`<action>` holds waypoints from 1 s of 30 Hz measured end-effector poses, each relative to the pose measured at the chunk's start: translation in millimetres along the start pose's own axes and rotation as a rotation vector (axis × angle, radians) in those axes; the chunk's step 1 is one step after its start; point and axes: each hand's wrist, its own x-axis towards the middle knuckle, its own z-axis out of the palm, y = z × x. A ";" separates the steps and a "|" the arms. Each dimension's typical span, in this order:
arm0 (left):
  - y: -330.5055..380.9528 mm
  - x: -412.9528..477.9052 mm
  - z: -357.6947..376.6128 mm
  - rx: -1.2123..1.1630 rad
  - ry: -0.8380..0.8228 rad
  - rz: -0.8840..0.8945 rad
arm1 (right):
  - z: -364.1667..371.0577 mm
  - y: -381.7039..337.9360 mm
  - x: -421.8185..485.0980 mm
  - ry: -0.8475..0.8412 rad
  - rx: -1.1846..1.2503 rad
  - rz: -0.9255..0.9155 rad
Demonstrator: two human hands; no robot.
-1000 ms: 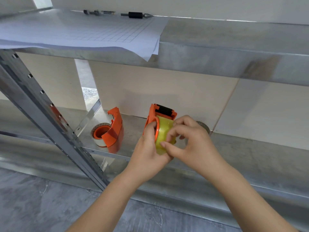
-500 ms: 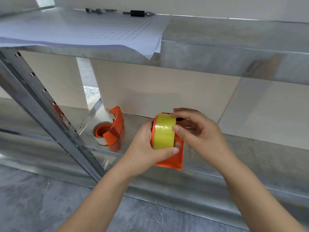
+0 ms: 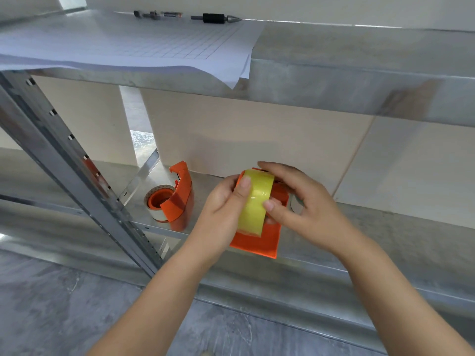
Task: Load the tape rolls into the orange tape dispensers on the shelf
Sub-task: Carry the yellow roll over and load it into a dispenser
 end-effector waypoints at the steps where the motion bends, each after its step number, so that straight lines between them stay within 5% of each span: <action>1: 0.5 0.6 0.3 -0.020 -0.004 -0.022 | 1.0 0.8 -0.2 -0.028 -0.036 -0.047; 4: 3.0 3.5 -0.2 -0.111 -0.040 -0.093 | 5.1 2.5 -0.3 -0.120 -0.105 -0.104; 10: 6.8 6.1 -5.5 -0.297 -0.217 -0.119 | 1.9 0.8 1.0 -0.004 0.017 -0.013; 16: 1.0 0.4 -9.0 -0.065 -0.332 0.037 | 3.9 -3.1 2.2 0.097 -0.034 0.123; 25: -2.3 0.7 -4.0 0.220 -0.220 0.147 | -7.4 -10.2 2.7 0.029 -0.077 -0.216; 30: -2.9 -1.0 -0.3 0.210 -0.187 0.165 | -1.0 -14.6 3.7 0.186 -0.460 -0.490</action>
